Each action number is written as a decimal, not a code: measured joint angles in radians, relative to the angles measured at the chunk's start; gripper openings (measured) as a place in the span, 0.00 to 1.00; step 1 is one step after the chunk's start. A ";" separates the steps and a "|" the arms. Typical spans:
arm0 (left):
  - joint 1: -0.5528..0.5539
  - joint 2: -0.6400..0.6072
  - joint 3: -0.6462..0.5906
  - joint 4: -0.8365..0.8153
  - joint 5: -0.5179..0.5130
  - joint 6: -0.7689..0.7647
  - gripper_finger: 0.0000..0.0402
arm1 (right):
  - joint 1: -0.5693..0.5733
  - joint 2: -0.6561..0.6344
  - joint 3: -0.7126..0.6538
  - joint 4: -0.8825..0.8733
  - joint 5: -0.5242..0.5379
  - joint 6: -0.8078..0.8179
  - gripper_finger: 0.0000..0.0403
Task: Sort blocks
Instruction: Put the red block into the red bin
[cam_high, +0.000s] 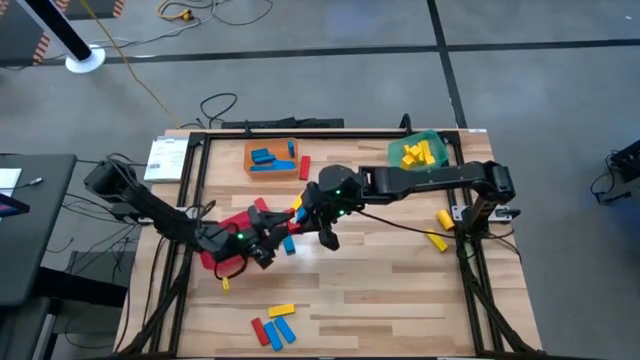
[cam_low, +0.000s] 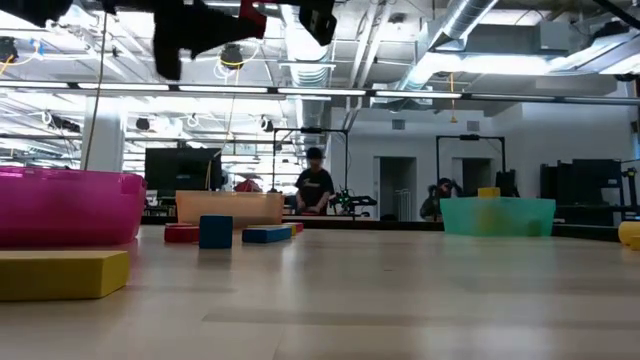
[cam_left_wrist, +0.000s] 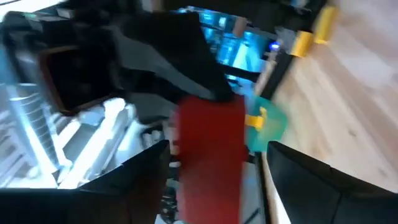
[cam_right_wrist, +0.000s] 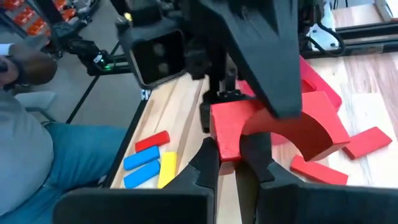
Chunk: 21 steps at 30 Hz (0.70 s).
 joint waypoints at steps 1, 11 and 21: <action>0.002 0.012 0.000 0.045 -0.002 0.020 0.67 | 0.000 0.000 0.000 -0.002 0.000 0.001 0.11; 0.018 0.043 0.030 0.024 -0.022 0.014 0.60 | 0.006 0.000 0.000 -0.030 0.001 0.007 0.11; 0.013 0.042 0.073 -0.174 -0.046 -0.079 0.35 | 0.006 0.000 0.000 -0.072 0.003 -0.001 0.11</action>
